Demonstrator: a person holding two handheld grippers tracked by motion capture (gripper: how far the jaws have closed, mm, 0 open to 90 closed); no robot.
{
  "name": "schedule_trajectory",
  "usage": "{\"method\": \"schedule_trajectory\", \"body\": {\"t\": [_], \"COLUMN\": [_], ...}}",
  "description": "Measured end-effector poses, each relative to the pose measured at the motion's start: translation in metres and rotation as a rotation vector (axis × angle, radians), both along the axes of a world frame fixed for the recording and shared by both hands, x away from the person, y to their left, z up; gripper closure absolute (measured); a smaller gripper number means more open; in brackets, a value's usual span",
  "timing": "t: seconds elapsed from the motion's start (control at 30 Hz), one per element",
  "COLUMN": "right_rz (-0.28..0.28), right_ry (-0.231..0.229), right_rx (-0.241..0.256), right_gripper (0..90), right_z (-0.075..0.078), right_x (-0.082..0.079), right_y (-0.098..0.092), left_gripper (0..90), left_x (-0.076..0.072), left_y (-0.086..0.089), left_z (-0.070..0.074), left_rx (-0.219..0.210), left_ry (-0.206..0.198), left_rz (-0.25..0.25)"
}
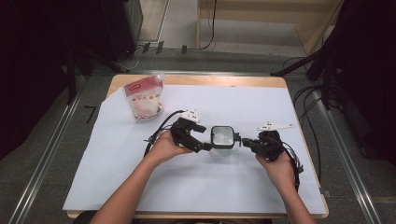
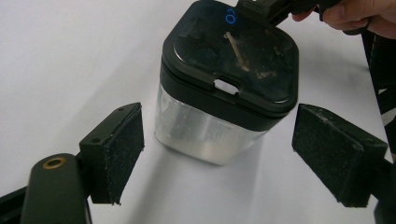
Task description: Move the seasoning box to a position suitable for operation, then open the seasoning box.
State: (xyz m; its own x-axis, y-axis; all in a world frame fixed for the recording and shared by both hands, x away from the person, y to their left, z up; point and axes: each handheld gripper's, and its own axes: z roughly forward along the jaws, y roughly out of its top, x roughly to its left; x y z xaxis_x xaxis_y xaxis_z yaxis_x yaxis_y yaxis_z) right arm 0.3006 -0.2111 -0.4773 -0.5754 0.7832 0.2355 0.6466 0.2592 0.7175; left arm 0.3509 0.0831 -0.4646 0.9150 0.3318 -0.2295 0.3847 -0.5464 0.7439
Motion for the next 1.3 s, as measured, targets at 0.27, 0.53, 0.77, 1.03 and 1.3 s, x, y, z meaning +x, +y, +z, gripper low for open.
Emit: {"method": "schedule_trajectory", "body": {"t": [0.27,0.53,0.77,1.03,1.3], "right_rz": [-0.01,-0.017,-0.022,-0.022,-0.024], "right_ry": [-0.002,-0.002,0.001,0.007,0.005], "right_rx": [-0.011,-0.01,-0.008,0.001,-0.008], "right_gripper": [90.0,90.0,90.0,90.0,90.0], "right_z": [-0.001,-0.002,-0.003,-0.003,-0.004], "right_x": [0.001,0.002,0.003,0.003,0.002], "right_y": [0.002,0.002,0.002,0.002,0.004], "left_gripper": [16.8,15.9,13.8,16.1,16.4], "left_x": [0.001,0.006,0.007,0.007,0.004], "left_y": [-0.014,-0.023,-0.028,-0.023,-0.023], "left_z": [-0.004,-0.008,-0.007,-0.001,0.0], "left_rx": [0.006,0.036,0.047,0.039,0.06], "left_ry": [-0.015,-0.021,-0.02,-0.025,-0.058], "left_rz": [-0.066,-0.084,-0.085,-0.084,-0.096]}}
